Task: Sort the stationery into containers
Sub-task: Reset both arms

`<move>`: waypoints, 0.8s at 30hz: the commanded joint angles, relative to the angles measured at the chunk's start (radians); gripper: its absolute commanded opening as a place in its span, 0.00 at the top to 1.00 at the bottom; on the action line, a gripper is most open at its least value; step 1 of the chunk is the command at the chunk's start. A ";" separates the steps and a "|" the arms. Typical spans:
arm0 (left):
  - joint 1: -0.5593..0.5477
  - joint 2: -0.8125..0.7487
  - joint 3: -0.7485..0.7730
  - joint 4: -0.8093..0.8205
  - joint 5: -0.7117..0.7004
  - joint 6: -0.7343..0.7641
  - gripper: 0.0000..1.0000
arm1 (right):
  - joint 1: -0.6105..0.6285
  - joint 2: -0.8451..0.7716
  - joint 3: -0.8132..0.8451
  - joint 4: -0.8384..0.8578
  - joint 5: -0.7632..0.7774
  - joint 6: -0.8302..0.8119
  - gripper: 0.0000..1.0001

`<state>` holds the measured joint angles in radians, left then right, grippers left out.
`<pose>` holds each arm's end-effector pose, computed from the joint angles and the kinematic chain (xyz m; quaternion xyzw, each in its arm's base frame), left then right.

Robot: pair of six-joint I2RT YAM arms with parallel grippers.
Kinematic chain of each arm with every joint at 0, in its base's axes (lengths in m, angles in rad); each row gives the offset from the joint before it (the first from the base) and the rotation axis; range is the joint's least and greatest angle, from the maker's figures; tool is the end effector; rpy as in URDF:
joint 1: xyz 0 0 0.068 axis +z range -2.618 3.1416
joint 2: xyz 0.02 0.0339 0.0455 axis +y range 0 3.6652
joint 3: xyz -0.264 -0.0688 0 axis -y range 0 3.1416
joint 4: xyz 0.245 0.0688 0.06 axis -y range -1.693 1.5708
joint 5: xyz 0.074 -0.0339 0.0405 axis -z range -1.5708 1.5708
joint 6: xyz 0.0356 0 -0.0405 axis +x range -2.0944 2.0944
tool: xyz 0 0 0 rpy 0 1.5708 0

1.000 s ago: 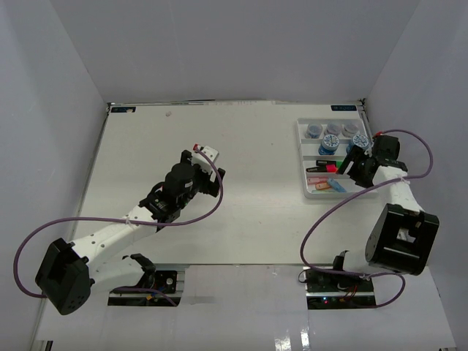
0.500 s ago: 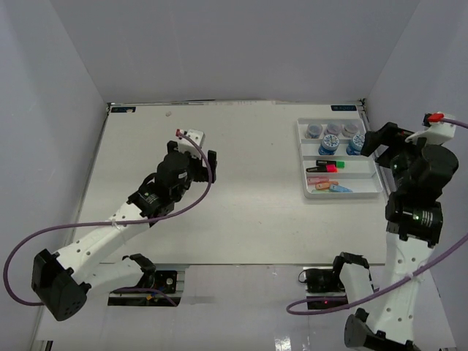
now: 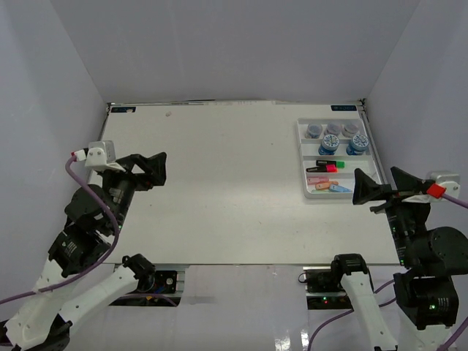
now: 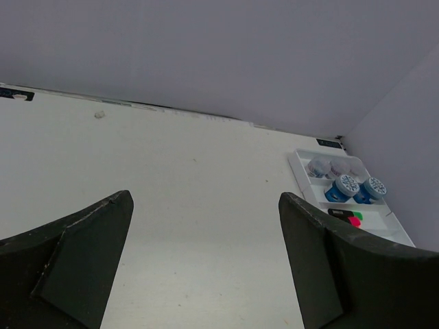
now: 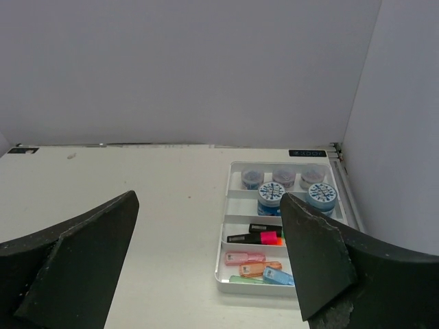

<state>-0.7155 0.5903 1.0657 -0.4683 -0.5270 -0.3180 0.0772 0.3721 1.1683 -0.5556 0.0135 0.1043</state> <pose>0.0841 -0.0493 0.4267 -0.0469 0.7034 -0.1789 0.6863 0.0090 0.0002 0.4527 0.0137 0.6170 0.0672 0.7840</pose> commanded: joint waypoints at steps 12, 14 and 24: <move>0.001 -0.240 -0.194 -0.179 -0.041 0.036 0.02 | 0.110 -0.320 -0.275 -0.003 0.147 -0.149 0.10; 0.001 -0.260 -0.229 -0.179 -0.039 0.028 0.02 | 0.110 -0.343 -0.306 0.006 0.164 -0.150 0.10; -0.001 -0.300 -0.286 -0.181 -0.048 -0.001 0.02 | 0.111 -0.363 -0.389 0.039 0.175 -0.153 0.10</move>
<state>-0.7158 0.2924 0.7895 -0.6441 -0.5667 -0.3084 0.1837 0.0181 0.7902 -0.5739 0.1734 -0.0345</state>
